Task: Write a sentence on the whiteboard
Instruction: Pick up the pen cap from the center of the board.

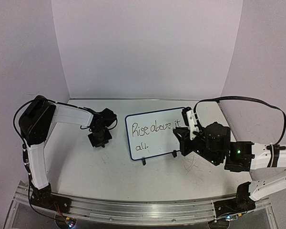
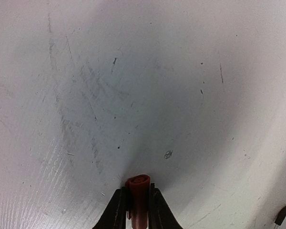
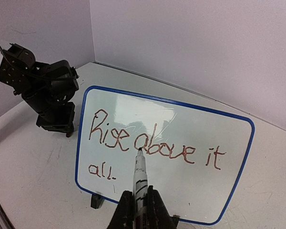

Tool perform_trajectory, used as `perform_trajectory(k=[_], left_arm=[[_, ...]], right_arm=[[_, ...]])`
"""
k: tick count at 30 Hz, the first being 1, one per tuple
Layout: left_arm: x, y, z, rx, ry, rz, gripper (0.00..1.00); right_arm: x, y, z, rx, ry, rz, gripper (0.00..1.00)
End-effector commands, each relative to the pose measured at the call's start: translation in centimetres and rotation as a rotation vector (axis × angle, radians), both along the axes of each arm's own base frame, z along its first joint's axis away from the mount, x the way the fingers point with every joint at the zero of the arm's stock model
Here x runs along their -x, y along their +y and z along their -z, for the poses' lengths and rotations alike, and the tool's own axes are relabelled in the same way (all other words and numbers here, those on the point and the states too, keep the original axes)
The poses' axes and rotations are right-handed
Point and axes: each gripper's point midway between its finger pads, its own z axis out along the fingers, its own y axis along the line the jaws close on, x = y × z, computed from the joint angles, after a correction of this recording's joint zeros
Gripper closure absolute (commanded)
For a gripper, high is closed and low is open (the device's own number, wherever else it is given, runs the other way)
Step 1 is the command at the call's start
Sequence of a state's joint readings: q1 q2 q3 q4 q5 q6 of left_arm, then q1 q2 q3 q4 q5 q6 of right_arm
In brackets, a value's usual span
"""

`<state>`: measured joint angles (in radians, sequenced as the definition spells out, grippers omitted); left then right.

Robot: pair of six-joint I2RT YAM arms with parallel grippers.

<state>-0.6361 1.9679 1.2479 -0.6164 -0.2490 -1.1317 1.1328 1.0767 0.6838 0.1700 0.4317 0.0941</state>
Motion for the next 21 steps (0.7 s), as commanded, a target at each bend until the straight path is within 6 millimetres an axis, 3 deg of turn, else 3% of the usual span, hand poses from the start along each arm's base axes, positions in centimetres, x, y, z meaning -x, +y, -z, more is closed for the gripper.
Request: perform_trajectory(k=[1, 5, 8, 14, 18, 21], left_arm=[[3.6, 2.5, 4.8, -0.107, 0.192, 0.027, 0.91], [3.2, 2.4, 2.6, -0.070, 0.154, 0.038, 0.96], [2.5, 2.2, -0.9, -0.011, 0.066, 0.030, 1.00], [0.9, 1.2, -11.9, 0.232, -0.310, 0.052, 1.00], [2.5, 1.0, -19.6, 0.505, -0.602, 0.081, 1.00], [4.8, 1.0, -25.2, 0.736, -0.804, 0.120, 1.00]], right_arm=[[0.0, 0.2, -1.0, -0.033, -0.023, -0.004, 1.00], [0.0, 0.6, -0.5, -0.031, -0.008, -0.020, 1.00], [0.3, 1.7, -0.6, -0.047, 0.013, -0.061, 1.00], [1.7, 6.8, -0.9, -0.159, 0.109, -0.230, 1.00], [2.8, 11.0, -2.0, -0.259, 0.162, -0.321, 1.00], [3.1, 13.7, -3.2, -0.320, 0.164, -0.328, 1.00]])
